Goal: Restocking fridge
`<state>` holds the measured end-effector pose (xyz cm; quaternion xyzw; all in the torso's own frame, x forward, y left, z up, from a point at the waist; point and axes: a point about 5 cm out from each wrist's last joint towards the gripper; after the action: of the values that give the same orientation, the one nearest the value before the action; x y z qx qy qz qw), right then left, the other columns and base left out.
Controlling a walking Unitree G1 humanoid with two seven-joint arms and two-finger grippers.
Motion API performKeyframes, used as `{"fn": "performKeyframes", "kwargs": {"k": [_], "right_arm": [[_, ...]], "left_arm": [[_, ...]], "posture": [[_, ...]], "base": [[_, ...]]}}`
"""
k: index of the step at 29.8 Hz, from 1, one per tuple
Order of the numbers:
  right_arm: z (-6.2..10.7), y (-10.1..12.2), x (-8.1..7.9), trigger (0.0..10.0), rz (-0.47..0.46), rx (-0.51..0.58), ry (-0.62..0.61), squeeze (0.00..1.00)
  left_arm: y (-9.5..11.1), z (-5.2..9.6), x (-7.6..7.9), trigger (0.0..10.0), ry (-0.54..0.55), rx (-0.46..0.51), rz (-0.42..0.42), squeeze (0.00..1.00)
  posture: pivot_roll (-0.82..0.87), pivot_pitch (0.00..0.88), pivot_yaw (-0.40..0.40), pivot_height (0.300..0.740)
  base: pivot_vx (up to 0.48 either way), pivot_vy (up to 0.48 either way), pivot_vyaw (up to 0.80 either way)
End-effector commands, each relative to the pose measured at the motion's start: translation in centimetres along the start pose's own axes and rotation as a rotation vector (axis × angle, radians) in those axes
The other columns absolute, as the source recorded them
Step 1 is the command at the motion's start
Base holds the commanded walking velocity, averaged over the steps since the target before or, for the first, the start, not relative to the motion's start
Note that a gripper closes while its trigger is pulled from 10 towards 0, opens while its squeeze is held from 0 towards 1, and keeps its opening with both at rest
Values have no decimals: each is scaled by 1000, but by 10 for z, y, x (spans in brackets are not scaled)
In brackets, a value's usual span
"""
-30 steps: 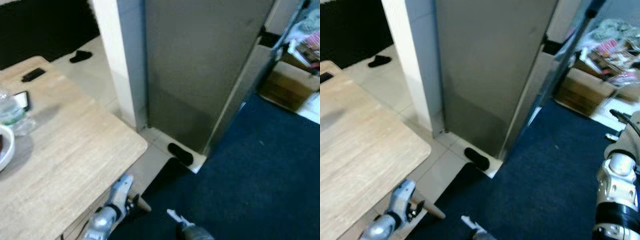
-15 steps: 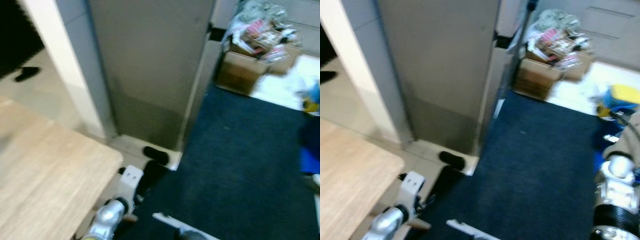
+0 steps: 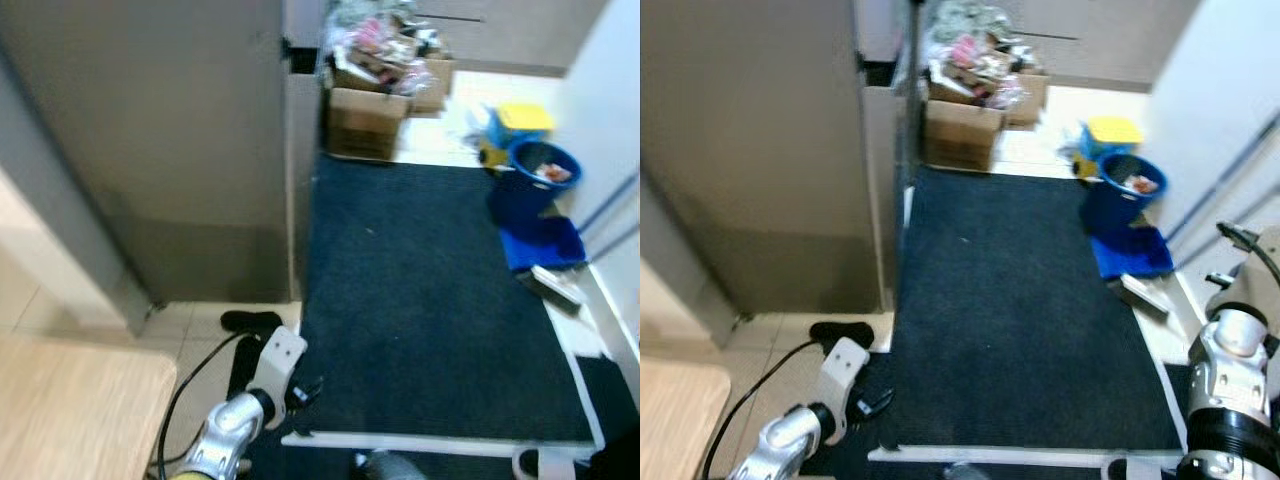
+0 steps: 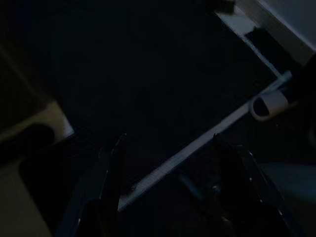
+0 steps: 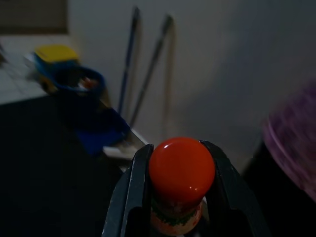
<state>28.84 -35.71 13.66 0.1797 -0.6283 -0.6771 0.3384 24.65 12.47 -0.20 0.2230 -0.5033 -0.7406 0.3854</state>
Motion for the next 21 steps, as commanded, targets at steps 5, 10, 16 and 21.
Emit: {"fn": "performKeyframes", "kwargs": {"k": [5,10,16,21], "right_arm": [[2,0,-1,10000,-5,17,12,0],[14,16,-31,10000,-17,126,180,0],[42,44,-80,10000,-90,265,468,0],[86,62,-124,10000,-252,317,808,0]], "left_arm": [[32,-16,17,10000,-38,112,-6,0],[71,-26,13,10000,70,256,5,0],[125,-25,-9,10000,269,439,21,0],[166,-8,-26,10000,372,577,5,0]], "posture": [[-56,113,-38,740],[-63,111,-35,740],[-60,110,-34,740],[-52,113,-33,740]], "base": [[0,0,-786],[0,0,-246],[0,0,0],[0,0,0]]}}
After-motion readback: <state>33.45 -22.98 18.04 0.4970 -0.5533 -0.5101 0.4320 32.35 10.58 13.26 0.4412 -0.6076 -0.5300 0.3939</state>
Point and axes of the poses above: a point about 5 cm out from each wrist's last joint towards the gripper, its own z axis pointing back from the gripper into the wrist, its own y axis along the axis of the wrist's last joint, x = y × z, and after that the axes turned 2 degrees about z, right-handed
